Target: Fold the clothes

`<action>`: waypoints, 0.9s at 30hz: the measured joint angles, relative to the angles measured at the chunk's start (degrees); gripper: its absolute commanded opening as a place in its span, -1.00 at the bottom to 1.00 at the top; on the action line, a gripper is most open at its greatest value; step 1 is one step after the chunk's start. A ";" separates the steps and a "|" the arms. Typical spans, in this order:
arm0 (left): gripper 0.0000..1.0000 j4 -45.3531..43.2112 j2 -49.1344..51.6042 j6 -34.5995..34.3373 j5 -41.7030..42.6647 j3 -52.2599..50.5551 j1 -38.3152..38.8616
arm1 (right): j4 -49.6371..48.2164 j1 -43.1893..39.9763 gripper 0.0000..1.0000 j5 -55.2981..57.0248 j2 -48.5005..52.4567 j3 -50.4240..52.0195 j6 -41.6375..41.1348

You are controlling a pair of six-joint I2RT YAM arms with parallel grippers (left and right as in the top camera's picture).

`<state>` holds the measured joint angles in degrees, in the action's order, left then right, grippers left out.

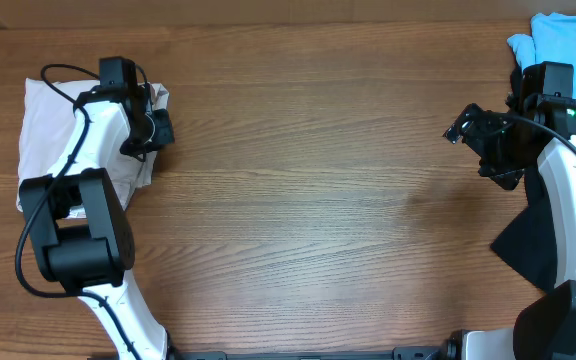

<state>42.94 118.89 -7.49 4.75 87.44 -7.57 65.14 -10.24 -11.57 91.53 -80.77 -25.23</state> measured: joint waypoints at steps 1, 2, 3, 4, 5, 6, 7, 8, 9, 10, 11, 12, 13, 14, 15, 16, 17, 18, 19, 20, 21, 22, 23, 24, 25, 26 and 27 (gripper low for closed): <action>-0.92 -0.42 0.39 0.22 -0.04 0.00 0.00 | 0.00 0.00 1.00 0.00 0.00 0.00 -0.02; -0.92 -0.66 0.70 0.35 -0.31 0.00 0.00 | -0.04 0.00 1.00 -0.02 0.00 0.00 0.00; -0.92 -0.79 0.96 0.46 -0.79 0.00 0.00 | -0.02 0.00 1.00 0.00 0.00 0.00 0.00; -0.92 -0.87 1.09 0.55 -1.25 0.00 0.00 | -0.02 0.00 1.00 -0.02 0.00 0.00 0.00; -0.92 -0.94 1.18 0.70 -1.88 0.00 0.00 | 0.00 0.00 1.00 0.02 0.00 0.00 0.02; -0.92 -1.05 1.25 1.14 -2.40 0.00 0.00 | -0.02 0.00 1.00 0.00 0.00 0.00 0.02; -0.92 -1.20 1.25 1.66 -2.82 0.00 0.00 | -0.02 0.00 1.00 0.00 0.00 0.00 0.02; -0.92 -1.40 1.25 2.23 -3.15 0.00 0.00 | -0.02 0.00 1.00 0.00 0.00 0.00 0.02; -0.92 -1.46 1.25 3.13 -3.48 0.00 0.00 | -0.02 -0.02 1.00 0.00 0.00 0.00 0.00; -0.92 -1.46 1.25 3.80 -3.63 0.00 0.00 | -0.04 0.00 1.00 -0.02 0.00 0.00 0.00; -0.92 -1.51 1.25 4.59 -3.74 0.00 0.00 | -0.04 0.00 1.00 0.02 0.00 0.00 0.02; -0.92 -1.60 1.25 5.16 -3.80 0.00 0.00 | -0.02 0.00 1.00 0.02 0.00 0.00 0.00; -0.91 -1.70 1.25 5.81 -3.91 0.00 0.00 | -0.04 0.00 1.00 0.00 0.00 0.00 0.00; -0.92 -1.81 1.25 6.23 -3.93 0.00 0.00 | -0.04 -0.02 1.00 0.00 0.00 0.00 -0.02; -0.92 -1.92 1.25 6.49 -3.91 0.00 0.00 | -0.02 0.00 1.00 0.02 0.00 0.00 0.00; -0.92 -2.08 1.25 6.71 -3.91 -0.07 0.00 | -0.02 0.00 1.00 0.00 0.00 0.00 0.00; -0.92 -2.32 1.25 7.02 -3.85 -0.15 0.00 | -0.02 0.00 1.00 0.02 0.00 0.00 0.00; -0.92 -2.62 1.25 7.32 -3.65 -0.33 0.00 | -0.02 0.00 1.00 0.02 0.00 0.00 -0.02; -0.92 -3.04 1.25 7.52 -3.56 -0.59 0.00 | -0.02 0.00 1.00 0.00 0.00 0.00 0.00; -0.91 -3.52 1.25 7.56 -3.39 -0.90 0.00 | -0.04 0.00 1.00 0.00 0.00 0.00 -0.02; -0.92 -4.00 1.25 7.67 -3.30 -1.20 0.00 | 0.00 0.00 1.00 0.02 0.00 0.00 -0.02; -0.92 -4.68 1.25 7.69 -3.26 -1.68 0.00 | -0.02 0.00 1.00 0.00 0.00 0.00 -0.02; -0.92 -5.22 1.25 7.69 -3.21 -2.08 0.00 | -0.02 0.00 1.00 0.00 0.00 0.00 0.00; -0.92 -5.99 1.25 7.69 -3.23 -2.60 0.00 | 0.00 0.00 1.00 -0.02 0.00 0.00 0.00; -0.92 -6.67 1.25 7.72 -3.23 -3.15 0.00 | -0.04 0.00 1.00 0.00 0.00 0.00 0.00; -0.92 -7.15 1.25 7.69 -3.21 -3.72 0.00 | -0.02 -0.02 1.00 0.00 0.00 0.00 0.00; -0.92 -7.26 1.25 7.69 -3.23 -3.98 0.00 | -0.02 0.00 1.00 -0.02 0.00 0.00 0.00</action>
<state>35.68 120.14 0.21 1.52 83.46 -7.57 65.12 -10.24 -11.60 91.53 -80.77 -25.23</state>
